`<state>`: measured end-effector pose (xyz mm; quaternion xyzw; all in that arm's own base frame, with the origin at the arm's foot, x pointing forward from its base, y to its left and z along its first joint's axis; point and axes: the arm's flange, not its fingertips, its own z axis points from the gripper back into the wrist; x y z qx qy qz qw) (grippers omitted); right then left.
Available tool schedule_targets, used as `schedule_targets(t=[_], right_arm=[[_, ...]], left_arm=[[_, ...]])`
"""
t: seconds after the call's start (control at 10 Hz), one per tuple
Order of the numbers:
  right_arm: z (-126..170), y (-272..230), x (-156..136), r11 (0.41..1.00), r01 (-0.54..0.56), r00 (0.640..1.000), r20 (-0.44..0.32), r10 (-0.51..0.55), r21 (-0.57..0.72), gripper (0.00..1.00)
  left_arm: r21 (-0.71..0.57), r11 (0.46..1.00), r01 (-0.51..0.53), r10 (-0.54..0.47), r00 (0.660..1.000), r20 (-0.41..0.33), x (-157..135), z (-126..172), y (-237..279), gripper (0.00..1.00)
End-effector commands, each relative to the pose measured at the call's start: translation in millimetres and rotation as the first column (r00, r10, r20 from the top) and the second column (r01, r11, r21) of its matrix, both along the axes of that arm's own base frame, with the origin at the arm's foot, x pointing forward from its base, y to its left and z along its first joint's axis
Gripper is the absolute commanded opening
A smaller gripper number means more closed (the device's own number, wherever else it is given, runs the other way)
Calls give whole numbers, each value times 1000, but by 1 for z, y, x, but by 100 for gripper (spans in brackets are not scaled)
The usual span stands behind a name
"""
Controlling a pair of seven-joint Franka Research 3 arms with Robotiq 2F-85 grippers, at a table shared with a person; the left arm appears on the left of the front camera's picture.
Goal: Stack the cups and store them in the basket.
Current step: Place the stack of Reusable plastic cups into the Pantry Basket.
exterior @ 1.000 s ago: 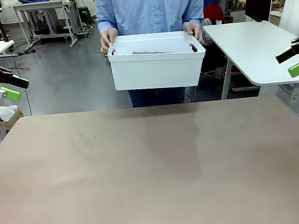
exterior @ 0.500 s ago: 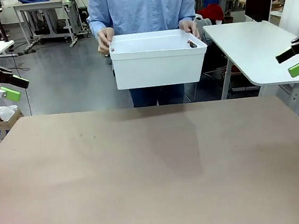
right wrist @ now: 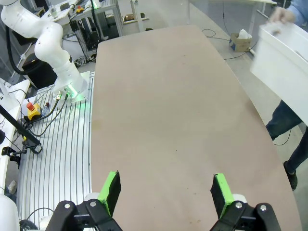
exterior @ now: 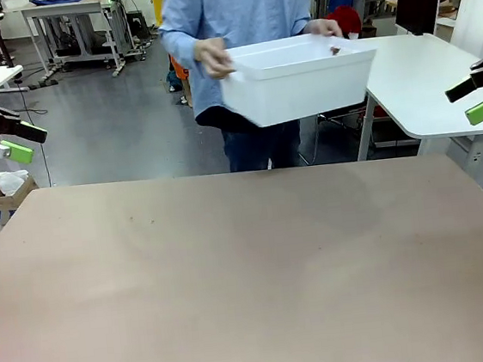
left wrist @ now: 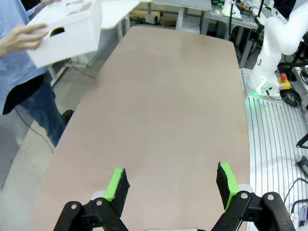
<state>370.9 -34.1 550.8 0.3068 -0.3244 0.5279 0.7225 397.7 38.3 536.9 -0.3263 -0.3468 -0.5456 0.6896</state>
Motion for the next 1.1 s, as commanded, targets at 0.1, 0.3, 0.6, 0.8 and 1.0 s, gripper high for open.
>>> schedule_targets(t=[0.1,0.3,0.6,0.8,1.0], right_arm=[[2,-1,1,1000,-4,1000,3,4,6,100],[2,-1,1,1000,-4,1000,3,4,6,100],[2,-1,1,1000,-4,1000,3,4,6,100],[2,-1,1,1000,-4,1000,3,4,6,100],[2,-1,1,1000,-4,1000,3,4,6,100]], left_arm=[[-3,1000,0,0,1000,-6,0,1,-1,96],[-3,1000,0,0,1000,-6,0,1,-1,96],[-3,1000,0,0,1000,-6,0,1,-1,96],[-3,1000,0,0,1000,-6,0,1,-1,96],[-3,1000,0,0,1000,-6,0,1,-1,96]])
